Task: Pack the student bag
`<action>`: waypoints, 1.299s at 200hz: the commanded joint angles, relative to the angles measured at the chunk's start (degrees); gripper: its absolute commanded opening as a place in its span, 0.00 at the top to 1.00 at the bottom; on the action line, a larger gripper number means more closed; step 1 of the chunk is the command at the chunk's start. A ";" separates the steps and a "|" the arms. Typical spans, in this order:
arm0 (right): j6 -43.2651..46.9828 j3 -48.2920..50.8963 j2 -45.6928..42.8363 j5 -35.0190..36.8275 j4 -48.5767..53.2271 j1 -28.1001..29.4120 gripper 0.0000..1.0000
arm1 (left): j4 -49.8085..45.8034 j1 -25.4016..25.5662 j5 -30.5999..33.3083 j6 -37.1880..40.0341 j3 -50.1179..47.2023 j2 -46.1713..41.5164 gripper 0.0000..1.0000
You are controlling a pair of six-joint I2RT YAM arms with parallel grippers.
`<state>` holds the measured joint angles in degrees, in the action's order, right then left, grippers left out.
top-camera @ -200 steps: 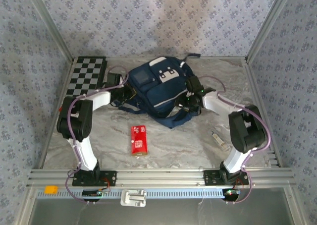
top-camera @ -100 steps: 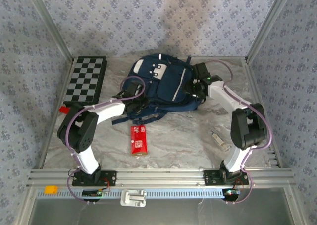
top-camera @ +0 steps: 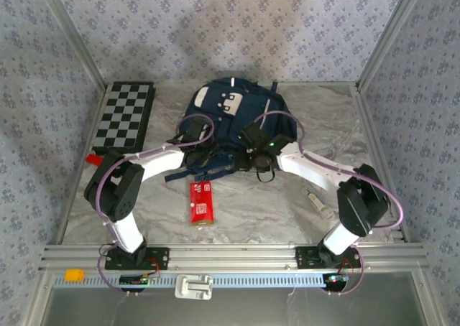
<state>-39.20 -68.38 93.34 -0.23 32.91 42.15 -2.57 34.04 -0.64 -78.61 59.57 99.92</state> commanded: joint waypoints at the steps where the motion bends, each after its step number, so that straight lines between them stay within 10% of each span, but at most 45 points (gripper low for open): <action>1: -2.72 -2.39 4.02 -0.36 -5.14 0.70 0.55 | 4.90 1.75 -2.78 -3.05 1.85 -2.01 1.00; 260: 2.07 -4.69 13.28 17.68 -14.01 1.42 0.71 | 4.28 6.16 -0.03 -2.95 3.64 -4.72 1.00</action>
<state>-37.87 -71.40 104.84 12.73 20.82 43.90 -0.75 38.61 1.65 -82.08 60.07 99.85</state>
